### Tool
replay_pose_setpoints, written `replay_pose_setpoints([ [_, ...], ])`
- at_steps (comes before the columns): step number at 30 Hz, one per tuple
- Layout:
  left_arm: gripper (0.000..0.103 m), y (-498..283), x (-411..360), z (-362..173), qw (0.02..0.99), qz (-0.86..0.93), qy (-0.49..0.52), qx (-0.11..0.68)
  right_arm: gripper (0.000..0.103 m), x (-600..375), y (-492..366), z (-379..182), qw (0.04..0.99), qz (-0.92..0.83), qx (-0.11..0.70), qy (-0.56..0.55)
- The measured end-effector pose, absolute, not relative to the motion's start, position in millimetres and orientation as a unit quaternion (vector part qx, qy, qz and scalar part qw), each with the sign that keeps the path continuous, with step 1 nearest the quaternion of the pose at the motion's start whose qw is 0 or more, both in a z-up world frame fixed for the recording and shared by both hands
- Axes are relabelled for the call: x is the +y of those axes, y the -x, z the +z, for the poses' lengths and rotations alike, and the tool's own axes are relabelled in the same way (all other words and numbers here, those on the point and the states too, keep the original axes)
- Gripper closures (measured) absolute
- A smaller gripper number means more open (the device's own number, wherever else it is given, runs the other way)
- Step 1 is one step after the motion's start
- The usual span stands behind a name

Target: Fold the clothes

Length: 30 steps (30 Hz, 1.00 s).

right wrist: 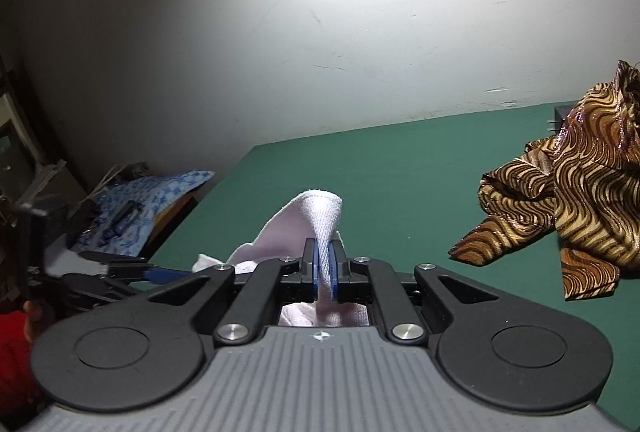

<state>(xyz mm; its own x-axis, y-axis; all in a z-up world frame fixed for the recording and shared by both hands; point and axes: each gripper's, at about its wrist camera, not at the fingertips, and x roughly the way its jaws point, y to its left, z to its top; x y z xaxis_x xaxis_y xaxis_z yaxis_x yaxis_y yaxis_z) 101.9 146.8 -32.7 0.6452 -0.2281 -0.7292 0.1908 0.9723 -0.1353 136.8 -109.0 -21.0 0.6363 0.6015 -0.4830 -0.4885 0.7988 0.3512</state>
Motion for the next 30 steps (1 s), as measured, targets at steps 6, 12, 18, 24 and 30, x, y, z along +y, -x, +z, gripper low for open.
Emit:
replay_pose_setpoints([
  [6, 0.032, -89.7, 150.5, -27.8, 0.909, -0.073, -0.005, 0.41, 0.091, -72.9, -189.5, -55.7, 0.908, 0.216, 0.358, -0.039],
  [12, 0.024, -10.7, 157.7, -13.9, 0.917, -0.08, -0.009, 0.392, 0.059, -135.5, -123.3, -31.8, 0.901, 0.253, 0.339, -0.102],
  [18, 0.019, 61.4, 127.6, -24.2, 0.908, -0.093, 0.012, 0.409, 0.059, -187.2, -6.7, -34.2, 0.871, 0.295, 0.386, -0.076],
  [24, 0.029, 58.9, 101.0, -39.2, 0.895, -0.109, 0.04, 0.43, 0.059, -168.4, 33.4, -57.6, 0.876, 0.274, 0.388, -0.083],
  [30, 0.045, 54.5, 92.1, -51.3, 0.883, -0.108, 0.045, 0.454, 0.06, -158.3, 34.5, -72.6, 0.901, 0.225, 0.36, -0.083],
])
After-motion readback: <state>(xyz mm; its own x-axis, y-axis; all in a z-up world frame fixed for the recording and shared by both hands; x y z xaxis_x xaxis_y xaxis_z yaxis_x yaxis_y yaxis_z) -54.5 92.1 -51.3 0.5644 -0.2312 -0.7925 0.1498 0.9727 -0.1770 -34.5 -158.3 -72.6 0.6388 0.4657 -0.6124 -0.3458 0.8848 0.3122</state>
